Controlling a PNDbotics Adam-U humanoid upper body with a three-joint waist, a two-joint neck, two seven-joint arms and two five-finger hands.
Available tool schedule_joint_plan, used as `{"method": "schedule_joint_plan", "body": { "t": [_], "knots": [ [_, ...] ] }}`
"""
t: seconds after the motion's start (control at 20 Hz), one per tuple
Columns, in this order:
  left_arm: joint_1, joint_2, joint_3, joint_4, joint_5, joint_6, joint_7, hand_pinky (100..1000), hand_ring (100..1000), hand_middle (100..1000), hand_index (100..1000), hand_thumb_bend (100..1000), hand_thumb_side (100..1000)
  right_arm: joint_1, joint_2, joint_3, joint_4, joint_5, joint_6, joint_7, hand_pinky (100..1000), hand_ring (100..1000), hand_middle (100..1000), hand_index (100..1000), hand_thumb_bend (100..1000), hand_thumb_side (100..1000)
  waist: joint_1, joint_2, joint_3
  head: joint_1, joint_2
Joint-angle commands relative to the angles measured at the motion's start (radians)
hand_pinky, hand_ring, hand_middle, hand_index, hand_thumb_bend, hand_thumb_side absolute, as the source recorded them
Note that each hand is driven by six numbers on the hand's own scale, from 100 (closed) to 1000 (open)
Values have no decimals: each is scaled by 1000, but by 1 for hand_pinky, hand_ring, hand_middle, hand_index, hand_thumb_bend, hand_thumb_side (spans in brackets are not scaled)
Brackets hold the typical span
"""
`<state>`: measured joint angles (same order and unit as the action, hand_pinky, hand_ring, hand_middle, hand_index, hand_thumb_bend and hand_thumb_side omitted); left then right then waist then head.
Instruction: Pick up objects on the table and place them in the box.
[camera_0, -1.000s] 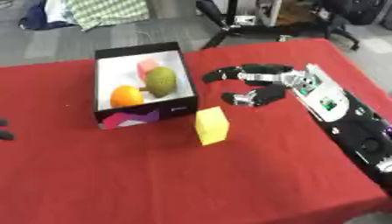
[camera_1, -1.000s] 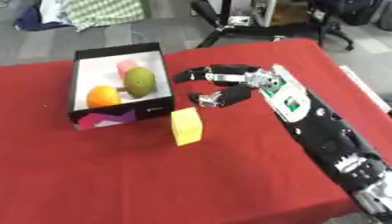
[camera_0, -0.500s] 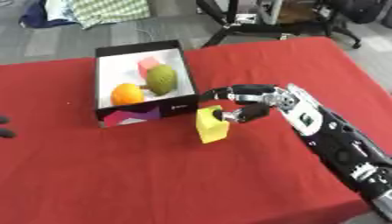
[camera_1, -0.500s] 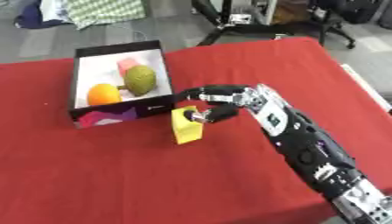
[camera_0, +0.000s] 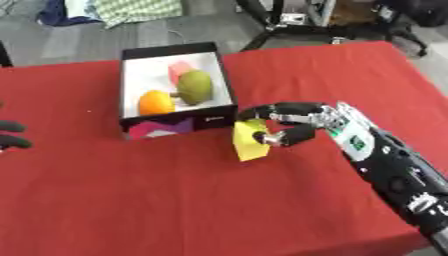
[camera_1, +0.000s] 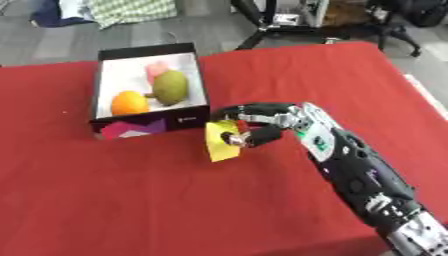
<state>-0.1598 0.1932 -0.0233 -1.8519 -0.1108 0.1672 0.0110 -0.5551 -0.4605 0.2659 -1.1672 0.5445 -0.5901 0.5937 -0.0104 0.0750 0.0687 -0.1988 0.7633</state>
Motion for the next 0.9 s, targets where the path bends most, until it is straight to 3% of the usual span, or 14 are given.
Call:
{"method": "schedule_joint_plan", "body": {
  "t": [0.05, 0.25, 0.6, 0.65, 0.8, 0.9],
  "knots": [
    [-10, 11, 6, -11, -3, 0, 0, 756, 508, 558, 895, 108, 968, -15, -15, 0, 3, 23, -75, 59, 1000, 1000, 1000, 1000, 100, 1000, 5, -16, -2, 21, 7],
    [-10, 11, 6, -12, -3, 0, 1, 756, 509, 558, 895, 107, 969, -13, -14, 0, 11, 52, -90, 48, 1000, 1000, 1000, 1000, 100, 998, 6, -16, -3, 25, 7],
    [-9, 11, 6, -12, -3, 0, 0, 756, 509, 559, 895, 105, 970, -11, -17, 5, 18, 104, -135, 43, 1000, 996, 987, 1000, 100, 845, 6, -16, -4, 22, 7],
    [-9, 11, 6, -12, -3, 0, 0, 757, 509, 559, 895, 106, 970, -12, -18, 6, 18, 112, -141, 43, 1000, 992, 979, 1000, 100, 740, 6, -16, -4, 21, 7],
    [-9, 10, 6, -12, -3, 0, 0, 757, 510, 559, 895, 104, 970, -14, -19, 7, 23, 147, -158, 43, 1000, 991, 965, 1000, 100, 544, 7, -15, -4, 20, 7],
    [-9, 10, 6, -12, -3, 0, 0, 757, 510, 559, 895, 105, 970, -16, -19, 8, 27, 174, -166, 39, 1000, 982, 939, 1000, 100, 273, 7, -15, -4, 19, 7]
  ]
}}
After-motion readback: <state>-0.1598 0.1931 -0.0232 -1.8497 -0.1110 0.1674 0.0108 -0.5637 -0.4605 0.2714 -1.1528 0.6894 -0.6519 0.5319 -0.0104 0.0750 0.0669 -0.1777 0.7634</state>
